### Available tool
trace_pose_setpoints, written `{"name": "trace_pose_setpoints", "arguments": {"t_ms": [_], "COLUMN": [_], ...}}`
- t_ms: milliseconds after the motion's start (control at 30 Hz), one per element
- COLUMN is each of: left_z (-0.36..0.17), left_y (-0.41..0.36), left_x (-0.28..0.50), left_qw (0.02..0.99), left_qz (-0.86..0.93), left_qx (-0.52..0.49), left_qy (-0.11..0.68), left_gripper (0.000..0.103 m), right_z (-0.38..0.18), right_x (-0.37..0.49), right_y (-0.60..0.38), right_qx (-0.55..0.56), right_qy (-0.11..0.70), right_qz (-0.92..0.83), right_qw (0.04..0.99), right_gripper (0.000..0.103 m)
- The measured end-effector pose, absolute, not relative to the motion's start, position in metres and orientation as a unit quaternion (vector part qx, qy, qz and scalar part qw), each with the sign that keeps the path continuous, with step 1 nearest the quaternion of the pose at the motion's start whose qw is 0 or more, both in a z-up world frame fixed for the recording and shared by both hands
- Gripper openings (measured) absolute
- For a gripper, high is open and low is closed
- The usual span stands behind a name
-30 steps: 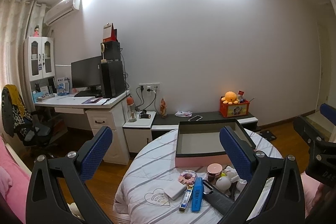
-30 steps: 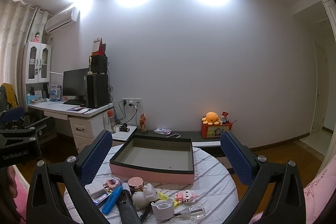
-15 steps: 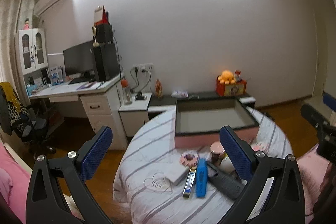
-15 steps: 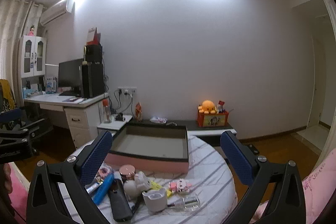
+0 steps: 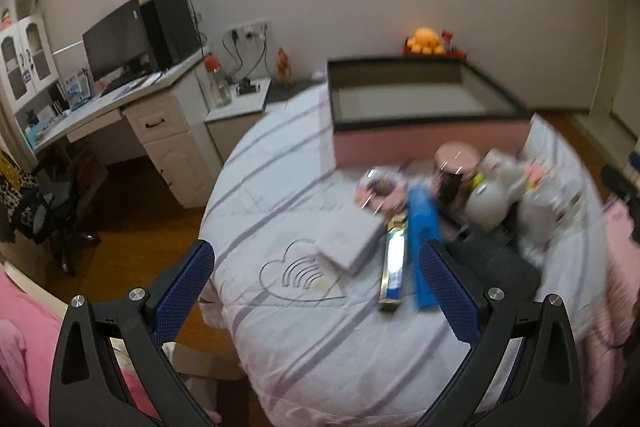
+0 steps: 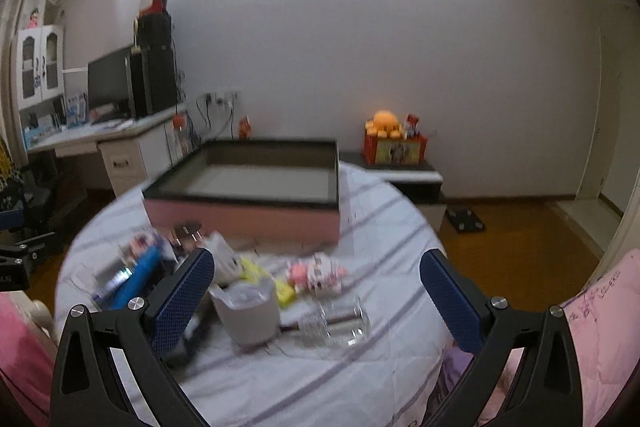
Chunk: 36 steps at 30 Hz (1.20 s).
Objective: Organize rigid objects
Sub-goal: 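Move both tools toward the items on the bed, then grasp the white charger with the left tool while the right tool grasps the glass bottle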
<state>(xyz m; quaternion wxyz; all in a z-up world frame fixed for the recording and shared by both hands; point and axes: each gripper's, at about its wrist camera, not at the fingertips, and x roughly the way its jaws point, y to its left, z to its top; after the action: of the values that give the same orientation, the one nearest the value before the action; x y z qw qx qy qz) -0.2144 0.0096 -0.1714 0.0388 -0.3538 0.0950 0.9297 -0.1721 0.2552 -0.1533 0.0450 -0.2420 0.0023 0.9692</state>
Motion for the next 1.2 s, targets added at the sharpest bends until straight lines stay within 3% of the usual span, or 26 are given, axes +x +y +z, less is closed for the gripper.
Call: {"name": "trace_pose_setpoints", "arguments": {"t_ms": [467, 800, 967, 1067, 1133, 1167, 1200], "left_z": [-0.228, -0.247, -0.252, -0.249, -0.246, -0.244, -0.244], "left_y": [0.009, -0.007, 0.001, -0.003, -0.003, -0.002, 0.0], "left_x": [-0.271, -0.302, -0.299, -0.294, -0.292, -0.29, -0.29], "left_qw": [0.065, 0.096, 0.092, 0.095, 0.098, 0.099, 0.099], "left_qz": [0.894, 0.896, 0.902, 0.908, 0.911, 0.913, 0.914], "left_qx": [-0.424, -0.433, -0.418, -0.404, -0.398, -0.393, -0.391], "left_qy": [0.127, 0.019, 0.058, 0.054, 0.05, 0.047, 0.048], "left_gripper": [0.103, 0.103, 0.103, 0.095, 0.082, 0.067, 0.061], "right_z": [-0.19, -0.199, -0.201, -0.203, -0.206, -0.206, -0.207], "right_x": [-0.198, -0.21, -0.213, -0.214, -0.218, -0.218, -0.219], "right_y": [0.272, 0.279, 0.28, 0.282, 0.285, 0.285, 0.284], "right_qx": [-0.299, -0.318, -0.321, -0.323, -0.333, -0.333, -0.337], "right_qy": [0.012, 0.023, 0.025, 0.026, 0.024, 0.024, 0.024], "right_qz": [0.953, 0.947, 0.946, 0.945, 0.942, 0.942, 0.94], "right_qw": [0.049, 0.045, 0.047, 0.047, 0.045, 0.045, 0.042], "right_gripper": [0.103, 0.103, 0.103, 0.103, 0.103, 0.103, 0.103]}}
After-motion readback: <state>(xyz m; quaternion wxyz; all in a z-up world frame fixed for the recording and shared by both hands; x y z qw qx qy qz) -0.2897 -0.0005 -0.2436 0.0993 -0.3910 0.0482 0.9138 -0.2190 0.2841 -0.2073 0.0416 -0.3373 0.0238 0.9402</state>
